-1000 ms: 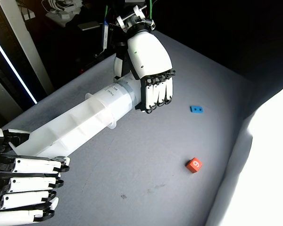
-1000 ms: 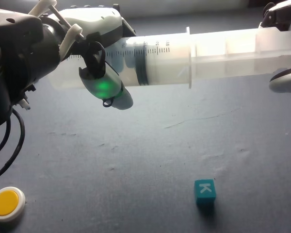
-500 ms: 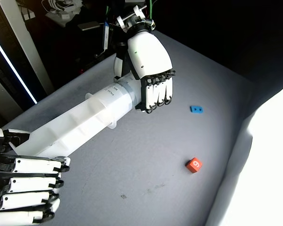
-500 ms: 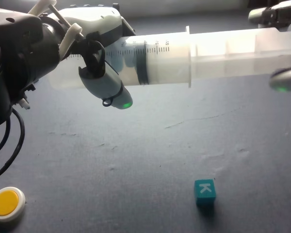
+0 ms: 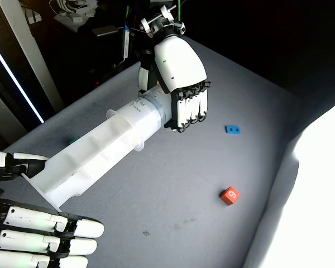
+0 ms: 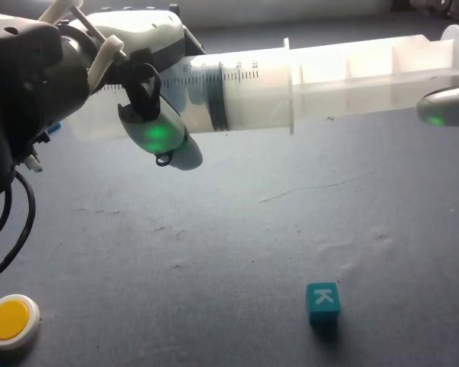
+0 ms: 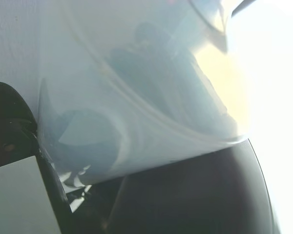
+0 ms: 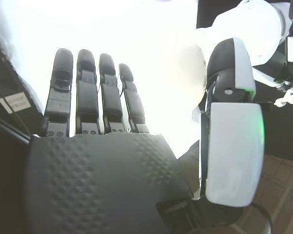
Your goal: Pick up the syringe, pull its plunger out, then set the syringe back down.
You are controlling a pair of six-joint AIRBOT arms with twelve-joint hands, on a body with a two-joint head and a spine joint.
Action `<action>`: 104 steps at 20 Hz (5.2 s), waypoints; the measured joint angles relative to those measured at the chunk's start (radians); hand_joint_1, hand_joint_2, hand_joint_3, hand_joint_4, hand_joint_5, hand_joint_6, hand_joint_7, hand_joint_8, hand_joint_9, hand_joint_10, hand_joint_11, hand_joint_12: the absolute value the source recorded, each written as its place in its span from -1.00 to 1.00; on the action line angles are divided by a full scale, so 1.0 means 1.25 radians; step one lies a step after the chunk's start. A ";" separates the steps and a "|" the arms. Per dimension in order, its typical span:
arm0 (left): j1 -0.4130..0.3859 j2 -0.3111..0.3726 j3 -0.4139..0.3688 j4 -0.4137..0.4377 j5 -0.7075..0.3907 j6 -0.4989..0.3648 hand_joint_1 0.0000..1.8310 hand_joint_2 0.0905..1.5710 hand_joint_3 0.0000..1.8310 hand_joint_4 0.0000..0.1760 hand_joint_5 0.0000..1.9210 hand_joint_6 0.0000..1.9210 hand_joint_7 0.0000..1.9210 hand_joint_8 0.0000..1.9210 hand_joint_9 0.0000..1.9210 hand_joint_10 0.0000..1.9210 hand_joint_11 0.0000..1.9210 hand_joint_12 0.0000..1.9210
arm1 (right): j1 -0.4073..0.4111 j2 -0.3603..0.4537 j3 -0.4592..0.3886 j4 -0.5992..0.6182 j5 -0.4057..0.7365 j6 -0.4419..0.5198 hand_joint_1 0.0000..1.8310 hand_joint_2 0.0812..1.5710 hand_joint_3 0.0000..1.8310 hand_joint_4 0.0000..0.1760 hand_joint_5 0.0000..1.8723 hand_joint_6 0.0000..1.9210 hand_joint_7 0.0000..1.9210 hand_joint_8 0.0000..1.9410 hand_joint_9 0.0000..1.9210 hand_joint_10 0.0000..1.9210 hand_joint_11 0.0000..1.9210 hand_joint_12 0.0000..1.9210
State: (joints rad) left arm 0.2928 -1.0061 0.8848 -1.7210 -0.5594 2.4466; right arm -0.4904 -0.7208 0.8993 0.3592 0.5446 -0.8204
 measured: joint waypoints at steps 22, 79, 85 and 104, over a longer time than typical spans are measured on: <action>0.106 0.008 0.029 0.141 0.033 -0.120 0.47 0.50 -1.00 -1.00 -0.21 0.48 -0.10 0.13 -0.26 0.42 -0.42 0.32 | 0.000 0.002 -0.001 -0.045 0.009 0.010 -0.28 0.00 -0.99 -1.00 -1.00 -1.00 -0.93 -1.00 -0.92 -1.00 -1.00 -0.64; 0.355 -0.024 0.055 0.449 -0.053 -0.509 -0.37 0.12 -1.00 -1.00 -0.80 -1.00 -0.71 -1.00 -0.69 -1.00 -1.00 -0.12 | 0.000 -0.005 -0.001 -0.045 0.028 0.010 -0.20 0.05 -1.00 -1.00 -0.94 -1.00 -0.89 -1.00 -0.89 -1.00 -1.00 -0.68; 0.275 0.022 0.023 0.402 -0.017 -0.428 -0.44 0.13 -1.00 -1.00 -0.81 -1.00 -0.73 -1.00 -0.70 -1.00 -1.00 -0.12 | 0.000 -0.005 -0.001 -0.045 0.027 0.009 -0.26 0.04 -1.00 -1.00 -0.96 -1.00 -0.90 -1.00 -0.89 -1.00 -1.00 -0.66; -0.053 0.131 -0.102 0.045 0.086 0.015 0.16 0.79 -0.99 0.96 0.46 1.00 0.65 1.00 0.69 1.00 0.68 1.00 | -0.051 0.047 -0.041 -0.099 0.024 -0.082 -0.09 0.85 -0.99 -1.00 0.53 1.00 0.62 1.00 0.67 1.00 0.72 1.00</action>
State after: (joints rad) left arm 0.2268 -0.8429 0.7570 -1.6650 -0.4515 2.4657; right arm -0.5545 -0.6617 0.8482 0.2352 0.5751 -0.9234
